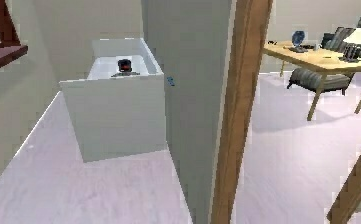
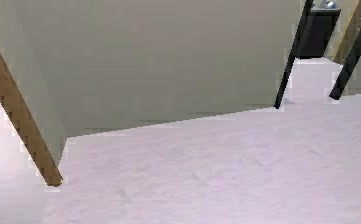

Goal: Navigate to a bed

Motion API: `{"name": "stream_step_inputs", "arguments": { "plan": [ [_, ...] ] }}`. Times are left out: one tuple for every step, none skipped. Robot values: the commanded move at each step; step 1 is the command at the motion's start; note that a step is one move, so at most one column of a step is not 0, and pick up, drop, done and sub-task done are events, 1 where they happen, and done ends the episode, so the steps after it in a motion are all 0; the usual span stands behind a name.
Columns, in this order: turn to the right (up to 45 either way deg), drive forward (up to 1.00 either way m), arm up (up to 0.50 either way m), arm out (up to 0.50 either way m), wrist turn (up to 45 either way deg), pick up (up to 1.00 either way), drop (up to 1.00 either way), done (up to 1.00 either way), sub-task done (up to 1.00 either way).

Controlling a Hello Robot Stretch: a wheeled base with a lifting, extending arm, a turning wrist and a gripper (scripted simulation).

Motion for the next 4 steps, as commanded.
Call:
{"name": "stream_step_inputs", "arguments": {
  "plan": [
    [0.0, 0.05, 0.0, 0.0, 0.0, 0.0, 0.0, 0.0, 0.0],
    [-30.0, 0.0, 0.0, 0.0, 0.0, 0.0, 0.0, 0.0, 0.0],
    [0.0, 0.95, 0.0, 0.0, 0.0, 0.0, 0.0, 0.0, 0.0],
    [18.0, 0.0, 0.0, 0.0, 0.0, 0.0, 0.0, 0.0, 0.0]
  ]
}}
